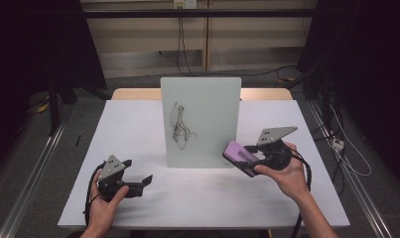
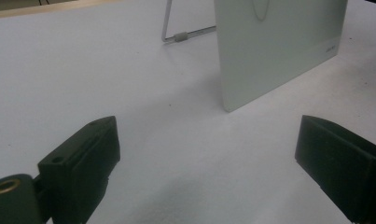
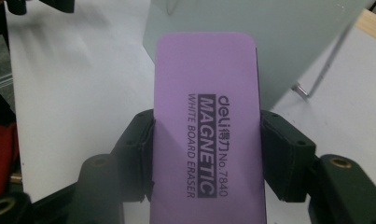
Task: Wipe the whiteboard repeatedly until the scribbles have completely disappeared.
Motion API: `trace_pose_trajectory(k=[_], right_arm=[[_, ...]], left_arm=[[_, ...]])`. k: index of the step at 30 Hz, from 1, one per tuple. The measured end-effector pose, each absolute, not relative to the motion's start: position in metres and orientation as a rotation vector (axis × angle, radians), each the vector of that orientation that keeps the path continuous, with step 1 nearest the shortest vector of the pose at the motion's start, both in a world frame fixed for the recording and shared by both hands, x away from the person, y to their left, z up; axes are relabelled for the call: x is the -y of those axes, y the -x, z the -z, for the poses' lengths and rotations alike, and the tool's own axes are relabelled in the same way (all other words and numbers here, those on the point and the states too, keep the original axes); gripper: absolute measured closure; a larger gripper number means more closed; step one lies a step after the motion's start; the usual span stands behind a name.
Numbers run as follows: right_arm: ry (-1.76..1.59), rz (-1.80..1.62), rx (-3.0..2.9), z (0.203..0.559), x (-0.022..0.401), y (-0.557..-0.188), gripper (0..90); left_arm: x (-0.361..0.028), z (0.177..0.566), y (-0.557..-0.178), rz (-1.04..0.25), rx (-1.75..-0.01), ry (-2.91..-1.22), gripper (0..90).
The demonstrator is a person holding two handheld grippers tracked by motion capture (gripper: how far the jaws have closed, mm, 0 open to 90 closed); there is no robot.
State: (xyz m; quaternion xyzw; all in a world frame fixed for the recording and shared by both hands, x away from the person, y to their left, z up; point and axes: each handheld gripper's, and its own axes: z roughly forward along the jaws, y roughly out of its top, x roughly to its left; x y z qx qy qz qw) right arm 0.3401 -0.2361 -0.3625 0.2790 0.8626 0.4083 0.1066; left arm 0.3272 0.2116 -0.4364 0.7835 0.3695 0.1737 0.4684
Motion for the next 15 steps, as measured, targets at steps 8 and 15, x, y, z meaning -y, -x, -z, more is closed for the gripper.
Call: trace_pose_trajectory(k=[8, 15], right_arm=[[-0.75, -1.218, -2.565, 0.358, 0.209, -0.352, 41.8], [-0.697, -1.244, -2.567, 0.353, 0.191, -0.361, 41.8]], left_arm=[[-0.212, 0.437, -0.327, -0.41, -0.91, -1.918, 6.6], [-0.209, 0.436, -0.328, -0.437, -0.886, -1.934, 6.7]])
